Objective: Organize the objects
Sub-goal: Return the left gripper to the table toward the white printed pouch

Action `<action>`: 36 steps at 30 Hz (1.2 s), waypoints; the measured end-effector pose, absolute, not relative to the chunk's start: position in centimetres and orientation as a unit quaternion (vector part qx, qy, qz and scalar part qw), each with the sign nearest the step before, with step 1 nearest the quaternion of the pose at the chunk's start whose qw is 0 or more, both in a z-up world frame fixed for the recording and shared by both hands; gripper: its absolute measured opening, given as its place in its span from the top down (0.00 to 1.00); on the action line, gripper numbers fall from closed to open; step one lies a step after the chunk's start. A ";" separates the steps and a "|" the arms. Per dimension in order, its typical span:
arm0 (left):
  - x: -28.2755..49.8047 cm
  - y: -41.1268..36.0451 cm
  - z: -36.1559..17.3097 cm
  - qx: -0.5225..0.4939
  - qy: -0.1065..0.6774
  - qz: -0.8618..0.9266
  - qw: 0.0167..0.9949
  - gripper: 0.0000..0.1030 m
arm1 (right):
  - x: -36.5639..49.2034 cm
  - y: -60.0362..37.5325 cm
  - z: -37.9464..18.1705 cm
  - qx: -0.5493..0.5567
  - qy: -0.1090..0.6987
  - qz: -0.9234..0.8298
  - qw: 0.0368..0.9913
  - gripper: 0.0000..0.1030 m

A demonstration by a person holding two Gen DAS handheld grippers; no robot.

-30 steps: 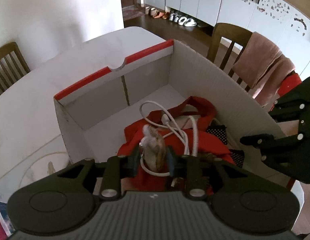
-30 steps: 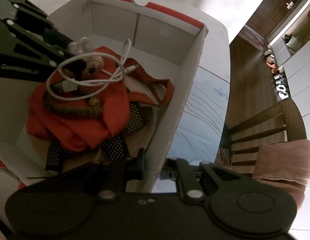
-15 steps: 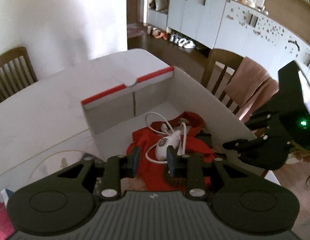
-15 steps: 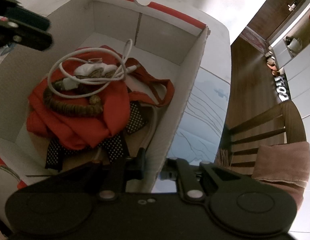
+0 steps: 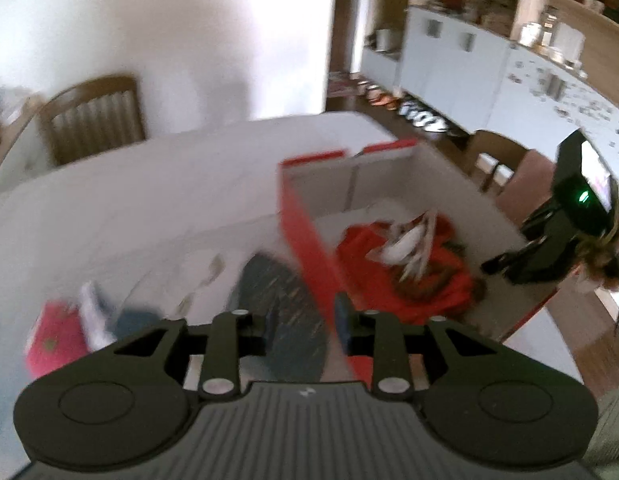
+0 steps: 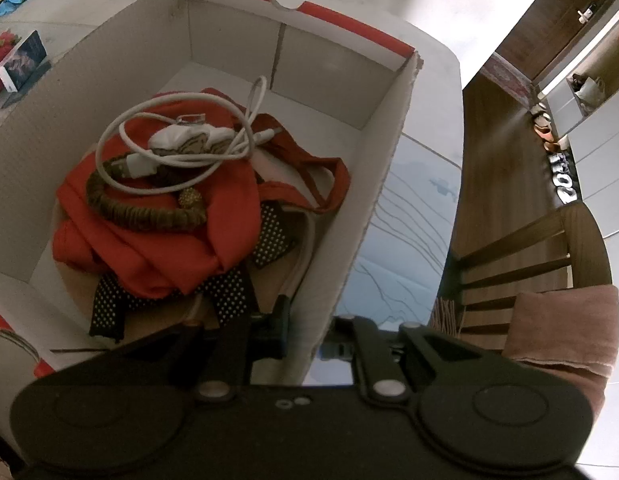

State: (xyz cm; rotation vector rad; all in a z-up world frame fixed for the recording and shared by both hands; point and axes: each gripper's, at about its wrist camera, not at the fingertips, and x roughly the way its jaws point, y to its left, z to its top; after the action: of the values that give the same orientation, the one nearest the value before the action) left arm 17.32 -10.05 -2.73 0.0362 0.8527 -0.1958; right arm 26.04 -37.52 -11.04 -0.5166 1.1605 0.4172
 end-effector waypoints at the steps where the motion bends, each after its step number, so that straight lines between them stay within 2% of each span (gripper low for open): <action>1: 16.7 -9.2 -3.1 0.010 0.416 -0.083 0.905 0.50 | 26.1 -37.5 -11.1 -0.240 0.538 0.193 0.784 0.89; 2: 15.9 -8.2 -3.4 0.000 0.417 -0.071 0.906 0.42 | 26.0 -37.5 -11.1 -0.239 0.539 0.193 0.784 0.89; 15: 11.1 3.2 -7.4 -0.041 0.459 0.108 0.881 0.37 | 26.2 -37.5 -11.2 -0.241 0.541 0.194 0.782 0.89; 17: 10.6 4.8 -8.0 -0.046 0.464 0.123 0.876 0.28 | 26.2 -37.5 -11.2 -0.241 0.542 0.194 0.782 0.89; 24: 10.0 9.2 -9.8 -0.056 0.478 0.164 0.861 0.21 | 26.2 -37.5 -11.3 -0.240 0.542 0.194 0.782 0.89; 36: 10.5 14.8 -13.6 -0.083 0.512 0.223 0.826 0.21 | 26.2 -37.5 -11.5 -0.242 0.541 0.194 0.782 0.88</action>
State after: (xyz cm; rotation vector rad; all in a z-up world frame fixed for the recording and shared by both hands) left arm 10.46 14.76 -13.61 -0.1767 1.0870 0.4738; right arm 26.15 -37.54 -11.48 -0.5217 1.1695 0.4191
